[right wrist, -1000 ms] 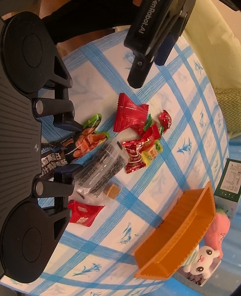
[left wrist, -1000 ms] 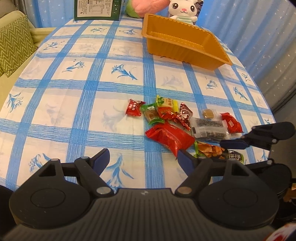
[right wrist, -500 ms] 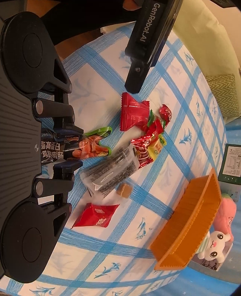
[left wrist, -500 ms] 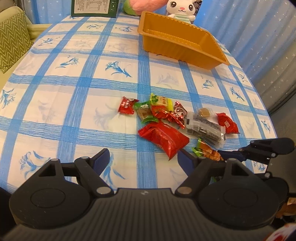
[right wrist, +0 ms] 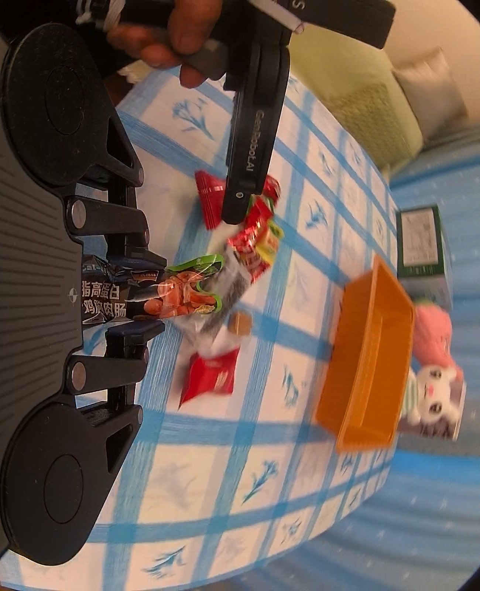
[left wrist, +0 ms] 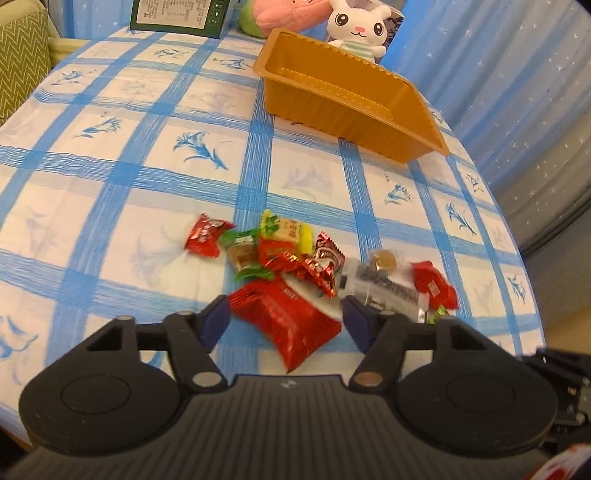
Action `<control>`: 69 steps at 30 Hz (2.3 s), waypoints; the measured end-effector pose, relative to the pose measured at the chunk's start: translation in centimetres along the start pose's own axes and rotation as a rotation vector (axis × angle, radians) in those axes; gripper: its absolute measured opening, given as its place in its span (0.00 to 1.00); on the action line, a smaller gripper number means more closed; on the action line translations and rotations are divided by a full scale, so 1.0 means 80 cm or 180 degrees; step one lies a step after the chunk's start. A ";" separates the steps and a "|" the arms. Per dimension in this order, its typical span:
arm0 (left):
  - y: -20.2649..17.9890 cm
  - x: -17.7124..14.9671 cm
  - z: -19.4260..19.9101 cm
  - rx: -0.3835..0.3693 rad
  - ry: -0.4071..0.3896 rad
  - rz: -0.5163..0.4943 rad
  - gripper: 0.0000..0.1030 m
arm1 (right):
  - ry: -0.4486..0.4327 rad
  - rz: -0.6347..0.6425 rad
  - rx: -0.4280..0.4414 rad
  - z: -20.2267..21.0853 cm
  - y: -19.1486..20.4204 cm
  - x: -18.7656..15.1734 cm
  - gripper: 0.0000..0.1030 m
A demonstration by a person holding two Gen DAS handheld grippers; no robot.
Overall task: Organize snacks
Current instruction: 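Grasp the red candy packet with the left gripper while the right gripper holds the jerky pack, then carry both packs over the orange tray and open both grippers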
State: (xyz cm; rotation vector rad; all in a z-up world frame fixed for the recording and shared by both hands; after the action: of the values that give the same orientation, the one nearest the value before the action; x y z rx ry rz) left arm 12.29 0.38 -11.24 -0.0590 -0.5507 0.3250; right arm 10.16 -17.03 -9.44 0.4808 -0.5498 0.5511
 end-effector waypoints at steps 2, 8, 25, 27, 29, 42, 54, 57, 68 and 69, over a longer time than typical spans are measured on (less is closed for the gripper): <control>-0.003 0.001 -0.009 0.0064 0.0036 -0.0026 0.45 | -0.0016 -0.0066 -0.0016 0.001 -0.006 0.000 0.29; -0.002 -0.010 -0.014 0.0210 0.0102 -0.0223 0.29 | -0.0053 -0.0091 -0.0026 0.002 -0.011 -0.001 0.29; -0.024 0.026 0.045 0.0030 -0.0233 -0.0519 0.26 | -0.0391 -0.0360 -0.0055 0.026 -0.018 0.037 0.29; -0.033 0.041 0.049 -0.0010 -0.0300 -0.0572 0.26 | -0.0457 -0.0401 -0.0057 0.030 -0.022 0.051 0.29; -0.042 0.059 0.051 -0.0049 -0.0364 -0.0618 0.26 | -0.0529 -0.0428 -0.0065 0.032 -0.029 0.068 0.29; -0.085 0.210 0.018 -0.0121 -0.0713 -0.0710 0.26 | -0.0837 -0.0448 -0.0196 0.003 -0.103 0.226 0.29; -0.091 0.292 -0.057 -0.0089 -0.0712 -0.0639 0.26 | -0.0808 -0.0678 -0.0282 -0.063 -0.168 0.315 0.29; -0.092 0.298 -0.069 -0.0093 -0.0694 -0.0633 0.26 | -0.0823 -0.0749 -0.0271 -0.071 -0.177 0.321 0.29; -0.074 0.299 -0.086 -0.0091 -0.0683 -0.0532 0.42 | -0.0790 -0.0902 -0.0263 -0.084 -0.196 0.317 0.29; -0.072 0.297 -0.086 -0.0091 -0.0681 -0.0529 0.42 | -0.0781 -0.0912 -0.0260 -0.085 -0.197 0.317 0.29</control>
State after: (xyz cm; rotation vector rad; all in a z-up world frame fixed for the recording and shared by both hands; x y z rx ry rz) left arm 36.57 2.68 -4.30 -0.0056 -0.7674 0.1618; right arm 40.20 -16.08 -3.70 0.5422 -0.7207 0.1954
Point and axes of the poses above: each gripper's, at about its wrist camera, not at the fingertips, and z roughly against the way its jaws point, y to its left, x to its top, the point moved 6 cm from there along -z, roughly the way its jaws point, and after that the axes turned 11 degrees about x, right-handed, at the moved point
